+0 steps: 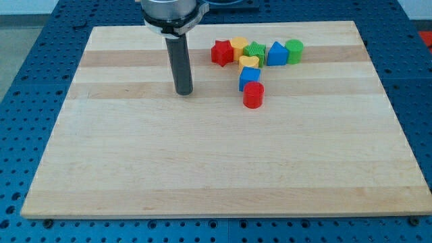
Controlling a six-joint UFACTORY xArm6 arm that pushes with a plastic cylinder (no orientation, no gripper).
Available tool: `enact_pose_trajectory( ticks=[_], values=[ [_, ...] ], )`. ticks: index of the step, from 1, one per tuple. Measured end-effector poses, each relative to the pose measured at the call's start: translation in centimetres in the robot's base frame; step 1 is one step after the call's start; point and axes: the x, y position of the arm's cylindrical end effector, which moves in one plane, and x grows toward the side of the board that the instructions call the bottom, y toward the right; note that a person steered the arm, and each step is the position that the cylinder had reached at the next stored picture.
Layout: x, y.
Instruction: Push red star and yellow hexagon up a bit
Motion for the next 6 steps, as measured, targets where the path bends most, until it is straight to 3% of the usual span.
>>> enact_pose_trajectory(
  ticks=[6],
  values=[
    [-3.6,5.3]
  ],
)
